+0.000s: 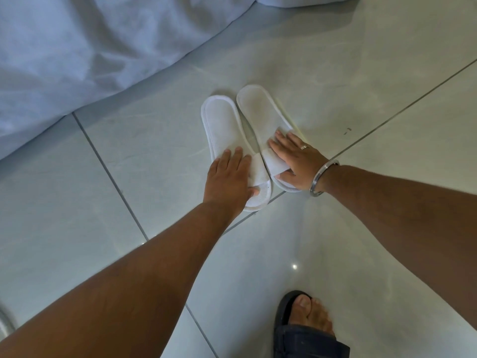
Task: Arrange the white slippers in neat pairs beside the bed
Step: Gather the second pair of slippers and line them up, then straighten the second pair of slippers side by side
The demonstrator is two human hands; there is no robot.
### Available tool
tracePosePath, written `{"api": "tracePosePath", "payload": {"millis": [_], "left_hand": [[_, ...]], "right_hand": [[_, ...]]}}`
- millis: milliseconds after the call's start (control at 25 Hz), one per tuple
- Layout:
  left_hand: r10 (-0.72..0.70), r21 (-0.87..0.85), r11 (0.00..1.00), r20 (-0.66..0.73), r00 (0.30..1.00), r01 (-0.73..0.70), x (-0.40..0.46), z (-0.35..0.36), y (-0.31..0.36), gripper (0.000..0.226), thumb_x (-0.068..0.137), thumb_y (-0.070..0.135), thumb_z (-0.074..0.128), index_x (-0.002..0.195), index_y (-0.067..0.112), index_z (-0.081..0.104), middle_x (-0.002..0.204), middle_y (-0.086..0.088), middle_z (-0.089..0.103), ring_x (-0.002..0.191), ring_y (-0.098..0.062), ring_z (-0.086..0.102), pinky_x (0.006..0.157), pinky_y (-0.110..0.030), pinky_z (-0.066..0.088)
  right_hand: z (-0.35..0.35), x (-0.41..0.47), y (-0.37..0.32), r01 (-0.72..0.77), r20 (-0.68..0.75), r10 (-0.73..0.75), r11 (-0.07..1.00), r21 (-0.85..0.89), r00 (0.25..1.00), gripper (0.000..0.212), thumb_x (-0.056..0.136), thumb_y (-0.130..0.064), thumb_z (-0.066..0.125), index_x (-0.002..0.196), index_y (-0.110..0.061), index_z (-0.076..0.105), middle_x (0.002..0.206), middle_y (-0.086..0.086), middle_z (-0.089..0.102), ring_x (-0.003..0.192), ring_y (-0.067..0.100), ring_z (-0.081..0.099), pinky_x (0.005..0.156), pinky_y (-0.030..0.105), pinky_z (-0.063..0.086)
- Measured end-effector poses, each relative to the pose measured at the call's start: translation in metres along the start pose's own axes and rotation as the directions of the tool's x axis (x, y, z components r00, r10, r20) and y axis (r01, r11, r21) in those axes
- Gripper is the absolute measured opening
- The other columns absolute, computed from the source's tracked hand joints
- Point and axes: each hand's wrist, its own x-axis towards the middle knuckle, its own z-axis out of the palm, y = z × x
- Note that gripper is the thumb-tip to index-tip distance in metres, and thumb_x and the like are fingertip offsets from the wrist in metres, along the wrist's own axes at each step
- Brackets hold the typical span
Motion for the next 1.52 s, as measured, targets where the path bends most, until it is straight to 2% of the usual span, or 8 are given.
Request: {"api": "tracePosePath", "payload": {"millis": [400,920,1000,1120,1200,1320,1440,1520], "left_hand": [[-0.043,0.003,0.999,-0.042,0.998,0.043,0.0,0.004,0.005,0.084,0.079,0.043,0.073,0.148,0.016,0.032,0.159,-0.007,0.026,0.147,-0.029,0.019,0.118,-0.044,0.016],[-0.051,0.039,0.998,0.03,0.998,0.05,0.029,0.005,0.027,0.083,0.086,0.047,0.063,0.151,0.015,0.021,0.162,-0.008,0.017,0.149,-0.03,0.009,0.12,-0.044,0.01],[-0.051,0.012,0.999,0.063,0.997,0.051,0.027,0.0,0.027,0.085,0.087,0.049,0.06,0.152,0.015,0.017,0.163,-0.008,0.013,0.149,-0.029,0.005,0.121,-0.044,0.007],[-0.01,-0.031,0.999,0.033,0.999,0.011,0.005,-0.016,0.009,0.092,0.089,0.052,0.056,0.154,0.015,0.002,0.164,-0.008,0.001,0.15,-0.029,-0.003,0.121,-0.045,0.004],[0.002,-0.015,1.0,-0.039,0.999,-0.002,-0.029,-0.028,-0.023,0.089,0.091,0.055,0.05,0.154,0.017,0.0,0.164,-0.008,-0.002,0.15,-0.029,-0.005,0.12,-0.047,0.002],[-0.108,0.046,0.993,-0.051,0.993,0.11,-0.114,-0.043,-0.103,0.082,0.091,0.061,0.036,0.155,0.019,0.006,0.164,-0.005,0.003,0.15,-0.026,-0.001,0.121,-0.045,0.002],[-0.339,0.161,0.923,-0.09,0.936,0.35,-0.253,-0.073,-0.209,0.077,0.093,0.058,0.03,0.155,0.018,0.007,0.162,-0.002,0.001,0.15,-0.023,0.0,0.121,-0.044,0.002],[-0.535,0.208,0.812,-0.112,0.838,0.546,-0.363,-0.094,-0.269,0.072,0.096,0.05,0.035,0.154,0.017,0.009,0.162,-0.002,0.002,0.15,-0.023,0.002,0.121,-0.043,0.003]], "right_hand": [[0.006,0.004,-0.007,-0.041,0.0,0.041,0.999,0.007,0.999,0.08,0.088,-0.042,0.048,0.149,-0.016,0.005,0.159,0.01,0.001,0.144,0.033,-0.002,0.117,0.043,0.009],[-0.01,0.011,0.027,-0.011,0.057,0.016,0.996,-0.084,0.998,0.079,0.089,-0.041,0.048,0.15,-0.018,0.004,0.159,0.009,-0.001,0.144,0.032,-0.001,0.116,0.042,0.007],[-0.011,0.007,0.026,-0.014,0.074,0.021,0.995,-0.101,0.997,0.079,0.087,-0.043,0.045,0.149,-0.02,0.003,0.16,0.007,-0.002,0.144,0.031,-0.002,0.116,0.046,0.008],[-0.024,-0.008,0.008,0.013,-0.045,-0.02,0.99,-0.141,0.999,0.086,0.078,-0.055,0.039,0.148,-0.017,0.01,0.159,0.01,0.007,0.144,0.033,0.007,0.112,0.058,0.014],[-0.034,-0.014,-0.022,0.127,-0.115,-0.149,0.976,-0.179,0.982,0.088,0.078,-0.06,0.041,0.148,-0.013,0.017,0.157,0.014,0.014,0.142,0.036,0.014,0.111,0.059,0.015],[-0.031,-0.006,-0.105,0.319,-0.179,-0.358,0.923,-0.213,0.916,0.083,0.082,-0.06,0.044,0.147,-0.013,0.023,0.156,0.015,0.019,0.142,0.035,0.018,0.112,0.057,0.014],[-0.017,0.028,-0.248,0.547,-0.122,-0.578,0.809,-0.214,0.807,0.082,0.081,-0.063,0.042,0.145,-0.013,0.028,0.154,0.016,0.025,0.139,0.038,0.024,0.11,0.06,0.017],[-0.008,0.041,-0.357,0.665,-0.064,-0.692,0.712,-0.223,0.719,0.083,0.077,-0.064,0.04,0.142,-0.013,0.034,0.153,0.017,0.028,0.138,0.039,0.026,0.109,0.059,0.018]]}}
